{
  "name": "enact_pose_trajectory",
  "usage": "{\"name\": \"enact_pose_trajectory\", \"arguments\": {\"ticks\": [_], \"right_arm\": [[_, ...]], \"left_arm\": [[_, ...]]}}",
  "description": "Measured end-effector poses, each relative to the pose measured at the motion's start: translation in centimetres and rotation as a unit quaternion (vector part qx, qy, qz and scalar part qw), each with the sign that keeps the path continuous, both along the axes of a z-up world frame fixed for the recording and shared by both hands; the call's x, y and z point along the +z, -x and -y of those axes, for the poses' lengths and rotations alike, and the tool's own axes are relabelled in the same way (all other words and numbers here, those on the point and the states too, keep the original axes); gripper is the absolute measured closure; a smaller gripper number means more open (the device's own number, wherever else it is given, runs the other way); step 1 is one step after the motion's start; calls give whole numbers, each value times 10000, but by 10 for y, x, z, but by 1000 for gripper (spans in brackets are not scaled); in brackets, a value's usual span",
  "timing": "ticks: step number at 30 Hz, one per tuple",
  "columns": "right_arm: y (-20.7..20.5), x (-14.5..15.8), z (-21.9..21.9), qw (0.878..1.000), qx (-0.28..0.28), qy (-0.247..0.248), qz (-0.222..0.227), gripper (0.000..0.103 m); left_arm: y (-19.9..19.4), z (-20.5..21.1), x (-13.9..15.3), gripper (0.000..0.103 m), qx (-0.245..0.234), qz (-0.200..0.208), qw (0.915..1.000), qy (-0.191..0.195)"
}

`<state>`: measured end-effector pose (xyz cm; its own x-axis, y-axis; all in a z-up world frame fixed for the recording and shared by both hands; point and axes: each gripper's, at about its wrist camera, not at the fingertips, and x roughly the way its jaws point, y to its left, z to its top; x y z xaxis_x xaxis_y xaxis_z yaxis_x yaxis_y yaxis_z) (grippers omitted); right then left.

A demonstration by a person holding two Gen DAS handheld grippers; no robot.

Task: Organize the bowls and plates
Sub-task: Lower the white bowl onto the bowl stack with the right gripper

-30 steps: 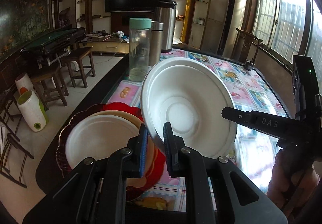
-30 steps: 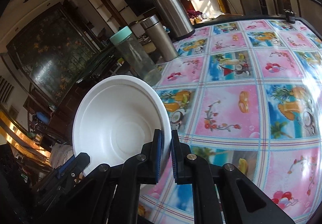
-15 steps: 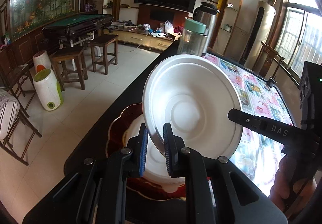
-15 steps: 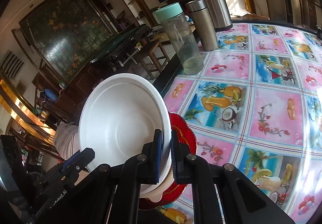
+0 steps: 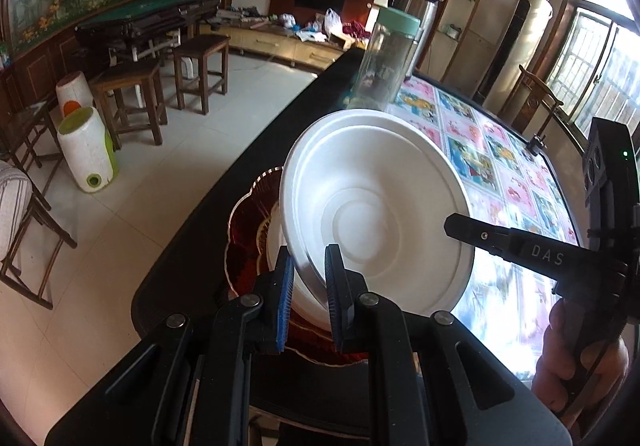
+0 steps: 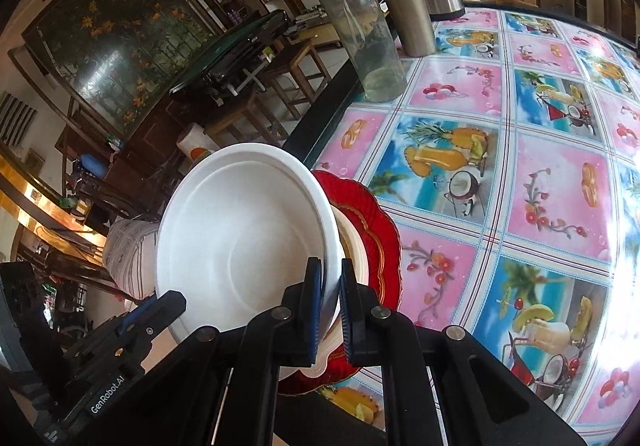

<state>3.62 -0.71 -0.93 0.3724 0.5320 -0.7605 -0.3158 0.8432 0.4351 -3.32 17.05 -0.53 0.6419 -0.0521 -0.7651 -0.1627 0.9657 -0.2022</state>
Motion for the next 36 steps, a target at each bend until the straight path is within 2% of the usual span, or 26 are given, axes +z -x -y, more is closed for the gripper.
{"name": "enact_pose_trajectory", "arguments": {"ticks": [7,15,28,36], "right_arm": [[-11,-2,-12,9989,120,403,-230,94],[-20,-12,-26,9959,212,779,-420,93],[-19,-18,-29,9956,255,775,-452,93],[-22,-20,-29,9956,258,747,-499,93]], "left_arm": [[-10,-4,-9,89,-172,-486,9982,293],[-8,-4,-11,88,-195,-654,9971,328],[-8,-4,-19,87,-235,-773,9966,168],[-7,3,-17,86,-239,-739,9969,-148]]}}
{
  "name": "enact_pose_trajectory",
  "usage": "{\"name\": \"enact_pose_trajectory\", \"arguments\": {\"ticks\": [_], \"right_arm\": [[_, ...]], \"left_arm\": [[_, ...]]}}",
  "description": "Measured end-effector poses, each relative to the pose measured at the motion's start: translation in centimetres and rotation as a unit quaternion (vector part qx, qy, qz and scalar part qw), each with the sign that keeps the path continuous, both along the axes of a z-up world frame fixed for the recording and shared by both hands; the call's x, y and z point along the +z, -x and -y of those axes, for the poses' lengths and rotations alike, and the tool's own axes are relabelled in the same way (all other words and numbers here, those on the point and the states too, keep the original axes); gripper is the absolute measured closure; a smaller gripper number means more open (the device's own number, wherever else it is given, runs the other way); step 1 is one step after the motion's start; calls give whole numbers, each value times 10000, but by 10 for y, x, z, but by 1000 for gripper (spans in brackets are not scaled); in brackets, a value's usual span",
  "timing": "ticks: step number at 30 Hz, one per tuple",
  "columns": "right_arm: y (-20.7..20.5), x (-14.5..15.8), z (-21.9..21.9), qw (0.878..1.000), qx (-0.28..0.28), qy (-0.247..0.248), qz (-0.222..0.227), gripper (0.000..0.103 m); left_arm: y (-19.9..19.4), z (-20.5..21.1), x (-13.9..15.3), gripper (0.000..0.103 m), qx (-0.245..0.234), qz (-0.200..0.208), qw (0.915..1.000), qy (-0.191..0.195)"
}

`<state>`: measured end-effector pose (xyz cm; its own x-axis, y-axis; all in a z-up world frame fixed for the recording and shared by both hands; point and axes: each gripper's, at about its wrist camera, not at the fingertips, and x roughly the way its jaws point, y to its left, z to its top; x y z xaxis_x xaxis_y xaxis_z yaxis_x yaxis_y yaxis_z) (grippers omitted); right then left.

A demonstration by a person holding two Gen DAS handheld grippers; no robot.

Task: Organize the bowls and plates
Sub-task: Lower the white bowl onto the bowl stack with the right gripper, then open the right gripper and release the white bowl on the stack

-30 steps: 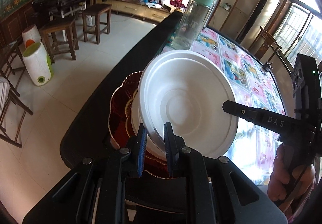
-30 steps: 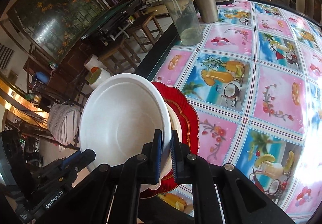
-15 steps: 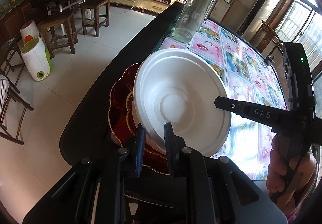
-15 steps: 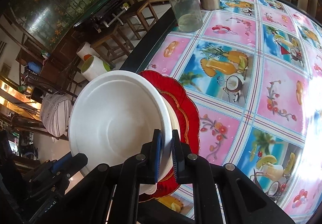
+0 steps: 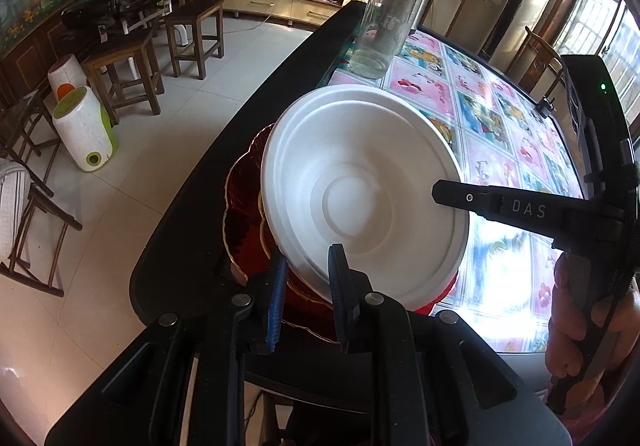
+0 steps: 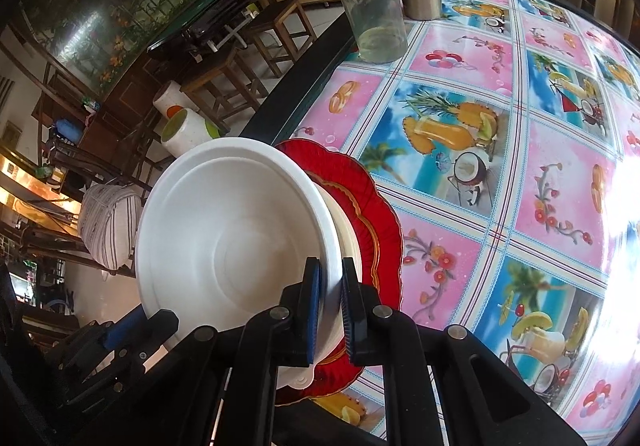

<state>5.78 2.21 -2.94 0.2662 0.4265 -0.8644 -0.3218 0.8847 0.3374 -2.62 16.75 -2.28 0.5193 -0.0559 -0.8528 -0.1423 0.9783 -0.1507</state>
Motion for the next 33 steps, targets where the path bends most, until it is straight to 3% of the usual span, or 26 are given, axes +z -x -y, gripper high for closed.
{"name": "enact_pose_trajectory", "arguments": {"ticks": [9,24,29,33], "right_arm": [[0,0,-2,10000,8,11,34,91],[1,-1,-5,10000,78,-5,40,89],[1,-1,-5,9999,92,27,64,89],[1,0,-6,9999,121,-15,45,85]], "left_arm": [[2,9,1,85,43,108,9989,-459],[9,16,5,82,148,261,9958,-869],[13,17,11,65,273,392,9923,-1145],[15,15,15,58,353,459,9900,-1288]]}}
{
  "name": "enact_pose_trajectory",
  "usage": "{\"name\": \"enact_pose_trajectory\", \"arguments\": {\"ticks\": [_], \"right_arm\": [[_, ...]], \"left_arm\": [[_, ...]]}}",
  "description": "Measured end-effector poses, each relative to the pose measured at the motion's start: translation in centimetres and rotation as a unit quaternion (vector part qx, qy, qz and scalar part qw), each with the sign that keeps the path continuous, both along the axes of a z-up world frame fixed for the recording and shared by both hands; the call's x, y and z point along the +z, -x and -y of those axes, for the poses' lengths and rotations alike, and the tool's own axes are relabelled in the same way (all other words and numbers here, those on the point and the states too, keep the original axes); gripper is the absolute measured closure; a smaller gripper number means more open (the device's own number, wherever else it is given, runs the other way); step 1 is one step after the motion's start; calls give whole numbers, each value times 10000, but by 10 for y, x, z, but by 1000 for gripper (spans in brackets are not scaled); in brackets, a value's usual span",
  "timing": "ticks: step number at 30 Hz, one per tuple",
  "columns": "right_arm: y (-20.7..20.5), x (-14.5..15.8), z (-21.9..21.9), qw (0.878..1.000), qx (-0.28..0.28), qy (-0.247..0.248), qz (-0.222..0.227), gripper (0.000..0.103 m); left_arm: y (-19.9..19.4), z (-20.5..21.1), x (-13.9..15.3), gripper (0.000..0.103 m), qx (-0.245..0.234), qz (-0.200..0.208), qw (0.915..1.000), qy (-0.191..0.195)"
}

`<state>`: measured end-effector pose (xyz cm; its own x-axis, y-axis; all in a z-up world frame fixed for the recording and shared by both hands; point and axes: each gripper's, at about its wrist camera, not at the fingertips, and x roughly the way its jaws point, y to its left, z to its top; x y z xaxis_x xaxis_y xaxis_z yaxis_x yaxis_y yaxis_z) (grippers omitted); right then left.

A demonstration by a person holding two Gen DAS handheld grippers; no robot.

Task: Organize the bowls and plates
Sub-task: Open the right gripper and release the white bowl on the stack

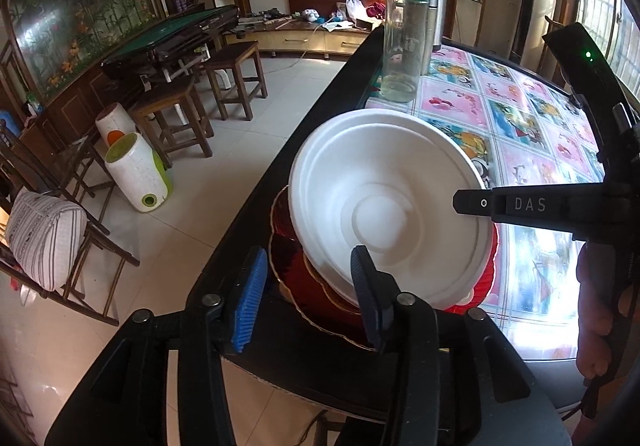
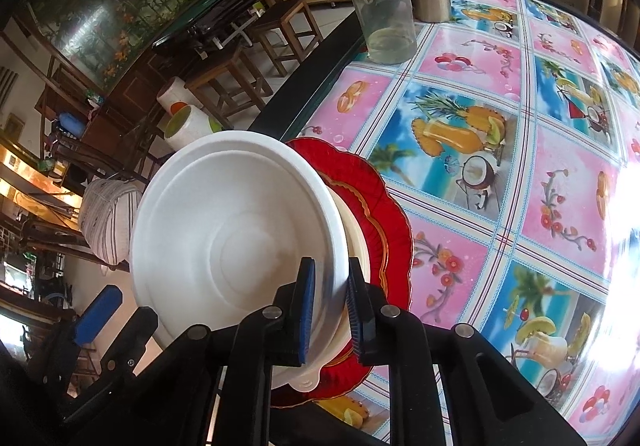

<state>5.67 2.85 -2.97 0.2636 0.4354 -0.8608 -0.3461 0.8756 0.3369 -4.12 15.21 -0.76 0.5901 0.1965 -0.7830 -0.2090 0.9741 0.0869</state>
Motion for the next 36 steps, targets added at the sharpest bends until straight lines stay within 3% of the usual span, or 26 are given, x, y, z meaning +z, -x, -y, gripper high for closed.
{"name": "enact_pose_trajectory", "arguments": {"ticks": [2,14,20,30,36], "right_arm": [[0,0,-1,10000,12,-9,3,83],[2,0,-4,10000,48,21,70,77],[5,3,-7,9999,97,19,118,64],[25,29,3,9969,20,-180,765,42],[36,42,22,9928,-52,-399,1131,38]], "left_arm": [[2,0,0,52,30,26,10000,-77],[8,-4,-3,44,194,25,9992,-347],[12,-11,-5,42,325,39,9989,-350],[19,-14,-1,35,450,208,9979,-409],[25,-8,7,34,428,393,9971,-496]]}}
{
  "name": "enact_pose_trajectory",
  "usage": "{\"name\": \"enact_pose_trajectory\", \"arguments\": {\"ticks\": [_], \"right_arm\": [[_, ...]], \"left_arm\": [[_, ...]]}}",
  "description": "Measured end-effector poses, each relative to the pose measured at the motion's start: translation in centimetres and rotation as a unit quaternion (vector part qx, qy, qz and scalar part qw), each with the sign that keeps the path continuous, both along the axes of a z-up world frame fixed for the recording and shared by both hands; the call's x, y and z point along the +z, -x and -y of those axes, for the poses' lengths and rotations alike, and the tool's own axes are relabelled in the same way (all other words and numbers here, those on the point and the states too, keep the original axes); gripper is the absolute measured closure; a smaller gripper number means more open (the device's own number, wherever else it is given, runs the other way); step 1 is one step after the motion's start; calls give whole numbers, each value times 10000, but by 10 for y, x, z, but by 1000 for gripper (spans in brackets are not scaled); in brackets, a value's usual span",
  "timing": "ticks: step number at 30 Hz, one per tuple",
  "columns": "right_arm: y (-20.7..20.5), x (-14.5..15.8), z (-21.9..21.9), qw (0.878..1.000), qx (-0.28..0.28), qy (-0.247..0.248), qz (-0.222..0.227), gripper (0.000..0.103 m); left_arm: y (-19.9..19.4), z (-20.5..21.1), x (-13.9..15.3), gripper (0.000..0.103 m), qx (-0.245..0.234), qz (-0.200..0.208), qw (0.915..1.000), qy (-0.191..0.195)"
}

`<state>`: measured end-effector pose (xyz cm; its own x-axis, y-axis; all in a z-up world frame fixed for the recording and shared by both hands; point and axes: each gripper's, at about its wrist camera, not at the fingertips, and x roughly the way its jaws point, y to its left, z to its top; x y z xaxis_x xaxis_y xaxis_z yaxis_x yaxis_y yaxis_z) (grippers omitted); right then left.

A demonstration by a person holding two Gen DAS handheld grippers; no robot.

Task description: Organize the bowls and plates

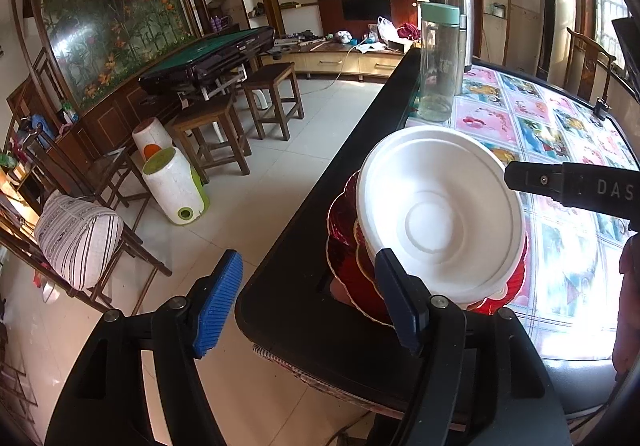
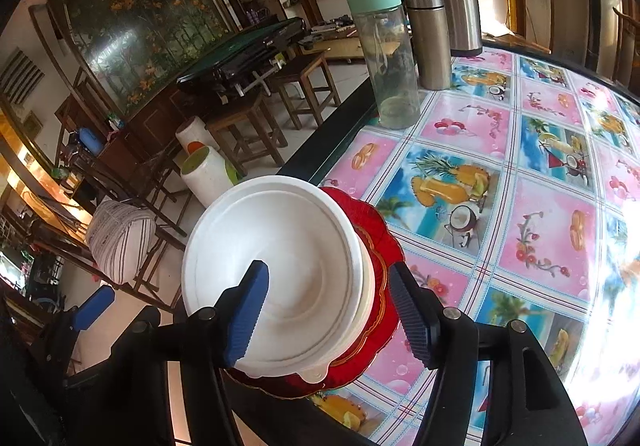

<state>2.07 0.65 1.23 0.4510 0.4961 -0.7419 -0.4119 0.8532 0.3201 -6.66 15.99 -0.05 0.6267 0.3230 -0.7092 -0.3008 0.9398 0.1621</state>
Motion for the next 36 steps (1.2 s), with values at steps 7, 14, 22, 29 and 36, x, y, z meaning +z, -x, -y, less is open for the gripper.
{"name": "enact_pose_trajectory", "arguments": {"ticks": [7,14,22,29,36], "right_arm": [[9,0,29,9990,-129,-367,236,38],[26,-1,59,9935,-222,-762,819,34],[47,-6,84,9855,-130,-1054,1321,34],[63,-5,94,9787,-30,-1211,1657,33],[69,-9,104,9730,-19,-1502,1751,32]], "left_arm": [[5,11,4,31,-70,106,9999,-93],[10,23,9,29,-81,317,9994,-118],[16,38,18,25,-72,734,9973,-59],[18,45,22,22,-28,924,9957,-22],[22,46,23,21,62,1063,9943,24]]}}
